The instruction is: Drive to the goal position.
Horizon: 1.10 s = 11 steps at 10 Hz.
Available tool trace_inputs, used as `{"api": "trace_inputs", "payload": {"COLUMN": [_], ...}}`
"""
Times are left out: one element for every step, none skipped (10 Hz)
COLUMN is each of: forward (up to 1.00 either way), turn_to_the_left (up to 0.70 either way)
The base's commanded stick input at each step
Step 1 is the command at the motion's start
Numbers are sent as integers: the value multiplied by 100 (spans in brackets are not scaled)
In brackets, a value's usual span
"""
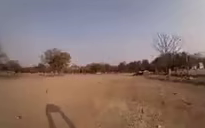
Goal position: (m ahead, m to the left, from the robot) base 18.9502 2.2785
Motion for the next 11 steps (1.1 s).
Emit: {"api": "trace_inputs", "payload": {"forward": [70, 70, 70, 70, 70, 70, 70, 70, 70, 70, 70], "turn_to_the_left": [0, 0, 0, 0, 0, 0, 0, 0, 0, 0, 0]}}
